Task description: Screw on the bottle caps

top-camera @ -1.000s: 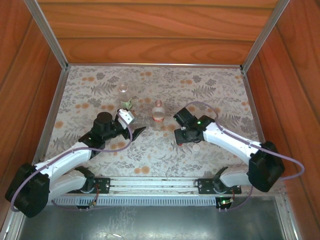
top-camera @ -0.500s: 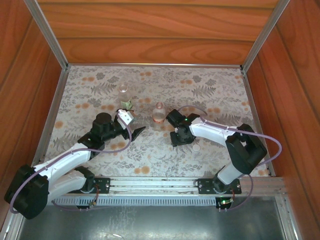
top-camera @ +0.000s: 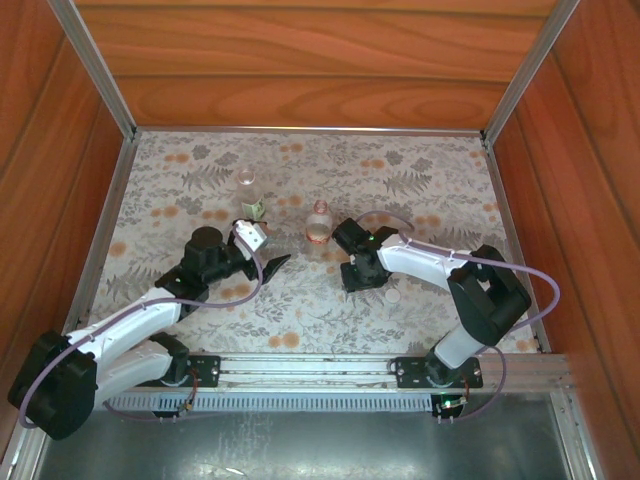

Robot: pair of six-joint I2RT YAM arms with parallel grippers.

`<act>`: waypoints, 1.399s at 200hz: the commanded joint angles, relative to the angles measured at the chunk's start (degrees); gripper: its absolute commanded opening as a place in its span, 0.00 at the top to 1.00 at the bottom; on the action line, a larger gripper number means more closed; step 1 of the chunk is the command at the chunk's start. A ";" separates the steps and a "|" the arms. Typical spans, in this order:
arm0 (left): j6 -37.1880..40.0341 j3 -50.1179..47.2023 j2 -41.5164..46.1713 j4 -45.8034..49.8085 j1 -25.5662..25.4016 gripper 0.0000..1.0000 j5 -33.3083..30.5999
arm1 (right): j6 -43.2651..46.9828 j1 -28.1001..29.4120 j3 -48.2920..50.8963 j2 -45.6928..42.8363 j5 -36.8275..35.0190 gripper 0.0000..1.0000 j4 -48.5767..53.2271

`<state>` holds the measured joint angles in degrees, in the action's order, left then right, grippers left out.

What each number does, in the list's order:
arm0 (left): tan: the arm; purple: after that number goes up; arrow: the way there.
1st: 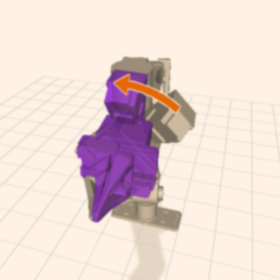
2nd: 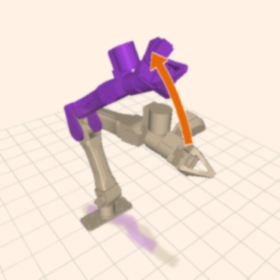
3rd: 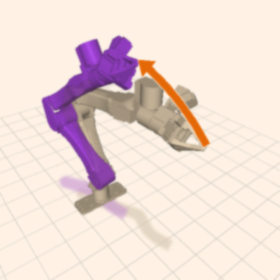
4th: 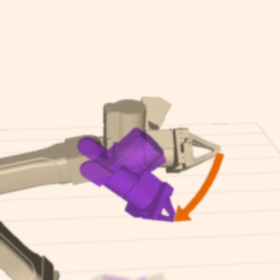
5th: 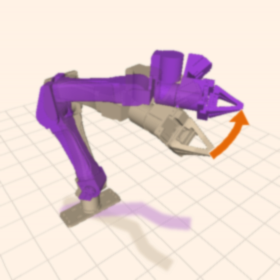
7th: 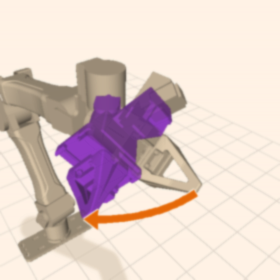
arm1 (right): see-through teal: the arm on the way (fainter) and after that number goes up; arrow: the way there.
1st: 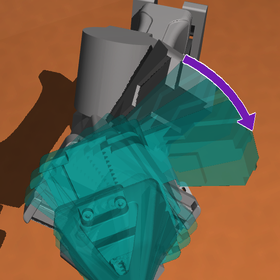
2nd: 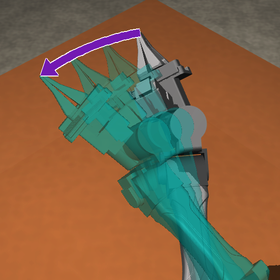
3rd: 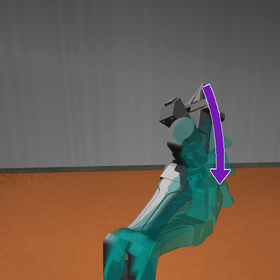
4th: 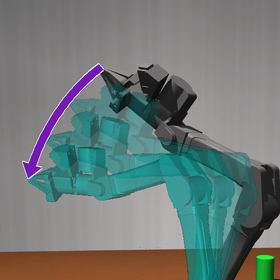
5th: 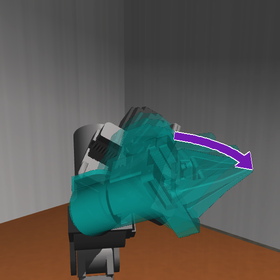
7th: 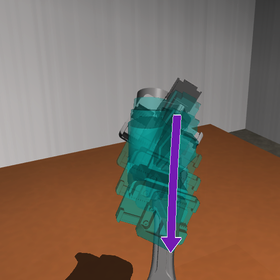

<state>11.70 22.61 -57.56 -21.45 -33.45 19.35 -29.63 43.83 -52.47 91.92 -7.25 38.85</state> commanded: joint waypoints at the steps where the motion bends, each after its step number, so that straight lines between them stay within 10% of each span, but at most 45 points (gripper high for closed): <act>1: -0.10 -0.32 0.43 -0.96 -0.36 0.00 0.55 | -1.44 -0.45 0.70 -1.44 -0.91 0.50 1.34; 280: -9.20 9.75 -39.86 -44.89 -4.87 0.00 6.46 | -2.54 -2.63 6.33 -13.74 -2.03 0.44 -1.17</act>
<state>4.25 30.48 -94.87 -60.55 -37.91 22.72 -31.66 41.56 -46.35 79.13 -8.16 36.45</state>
